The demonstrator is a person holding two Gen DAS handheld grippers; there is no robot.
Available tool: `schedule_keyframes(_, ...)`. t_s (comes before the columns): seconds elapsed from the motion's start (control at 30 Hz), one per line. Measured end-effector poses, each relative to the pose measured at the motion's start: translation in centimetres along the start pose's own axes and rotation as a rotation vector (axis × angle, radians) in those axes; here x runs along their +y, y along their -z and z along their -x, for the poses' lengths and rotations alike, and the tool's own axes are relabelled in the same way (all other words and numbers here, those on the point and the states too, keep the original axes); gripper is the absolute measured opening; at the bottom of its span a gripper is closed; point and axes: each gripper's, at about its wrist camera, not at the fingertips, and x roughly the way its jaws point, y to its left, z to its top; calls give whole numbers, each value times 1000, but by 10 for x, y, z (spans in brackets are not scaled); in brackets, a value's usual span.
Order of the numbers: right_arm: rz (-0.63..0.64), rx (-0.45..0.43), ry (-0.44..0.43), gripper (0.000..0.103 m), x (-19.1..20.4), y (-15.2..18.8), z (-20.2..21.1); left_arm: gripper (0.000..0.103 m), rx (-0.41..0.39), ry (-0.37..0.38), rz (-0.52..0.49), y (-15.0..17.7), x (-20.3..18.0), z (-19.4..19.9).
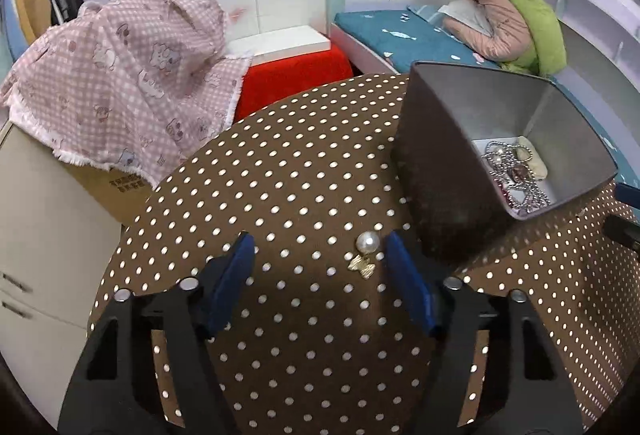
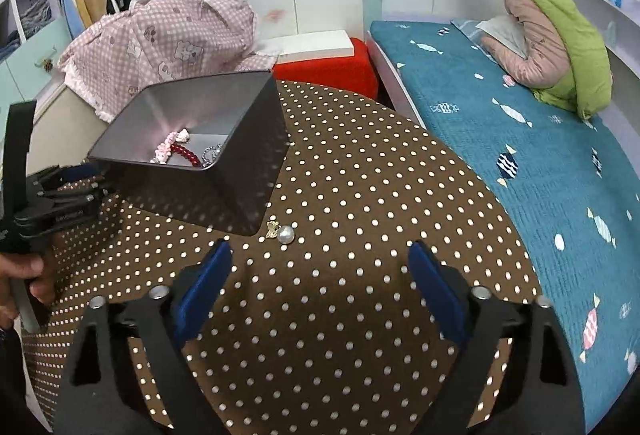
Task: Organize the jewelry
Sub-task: 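Grasp the pearl earring with the left tool while the right grasps another pearl earring, then carry both earrings over the tin box with both tools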
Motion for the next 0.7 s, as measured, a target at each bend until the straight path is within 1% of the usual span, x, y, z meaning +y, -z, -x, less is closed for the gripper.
schedule_keyframes(0.03,11,7,-1,69,1,-1,-4,54,-1,9,-3,-1,0,0)
schedule_keyframes(0.07,22,13,-2,67,2,-3,-7,49,-2,17,-9,-1,-1,1)
schedule_keyframes(0.1,38,19,-6,67,4,-4,-12,39,-3,27,-20,-1,-3,2)
schedule_keyframes(0.13,50,25,-8,64,6,-4,-15,28,-3,34,-26,-1,-5,3)
schedule_keyframes(0.17,61,31,-10,59,7,-5,-18,23,-1,42,-31,0,-7,3)
schedule_keyframes(0.2,74,38,-16,54,10,-5,-21,14,1,54,-33,0,-8,5)
schedule_keyframes(0.23,90,32,-7,52,12,-5,-22,11,3,64,-28,1,-8,6)
schedule_keyframes(0.27,107,26,-3,46,15,-4,-23,11,3,73,-21,2,-7,7)
schedule_keyframes(0.3,122,22,0,42,17,-4,-23,11,4,79,-15,3,-6,8)
schedule_keyframes(0.37,140,24,-7,21,19,-3,-22,11,2,78,-8,6,-5,11)
schedule_keyframes(0.43,159,32,-9,10,22,-1,-21,11,0,82,3,9,-3,14)
schedule_keyframes(0.57,170,28,-17,9,23,5,-17,11,-10,85,14,14,0,23)
schedule_keyframes(0.7,146,22,-46,9,21,10,-6,11,-27,89,22,19,2,36)
